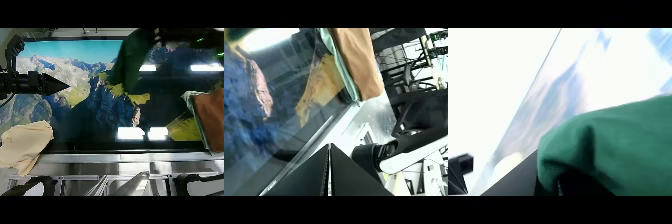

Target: Fold the shirts.

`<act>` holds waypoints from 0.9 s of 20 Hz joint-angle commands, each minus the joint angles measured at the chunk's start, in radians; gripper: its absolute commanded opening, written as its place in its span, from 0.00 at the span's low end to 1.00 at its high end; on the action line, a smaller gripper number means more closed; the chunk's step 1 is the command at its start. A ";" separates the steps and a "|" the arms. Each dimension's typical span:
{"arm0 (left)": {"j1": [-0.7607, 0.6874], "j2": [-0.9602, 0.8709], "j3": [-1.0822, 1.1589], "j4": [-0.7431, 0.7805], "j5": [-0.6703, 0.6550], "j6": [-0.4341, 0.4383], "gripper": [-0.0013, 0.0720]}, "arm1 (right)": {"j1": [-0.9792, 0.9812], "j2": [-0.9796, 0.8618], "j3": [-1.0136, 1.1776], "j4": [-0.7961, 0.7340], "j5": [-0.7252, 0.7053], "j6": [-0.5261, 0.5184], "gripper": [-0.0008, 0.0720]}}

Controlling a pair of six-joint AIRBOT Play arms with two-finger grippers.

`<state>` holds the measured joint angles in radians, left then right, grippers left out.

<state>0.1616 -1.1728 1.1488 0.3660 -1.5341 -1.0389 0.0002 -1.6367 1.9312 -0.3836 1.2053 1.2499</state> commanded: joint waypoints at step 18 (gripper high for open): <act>0.001 0.000 0.000 0.001 0.026 -0.028 0.02 | -0.544 0.005 0.056 -0.343 -0.092 0.032 0.04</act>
<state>0.1616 -1.1728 1.1488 0.3656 -1.5394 -1.0691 -0.5205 -1.5749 1.9560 -0.8482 1.2400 1.4185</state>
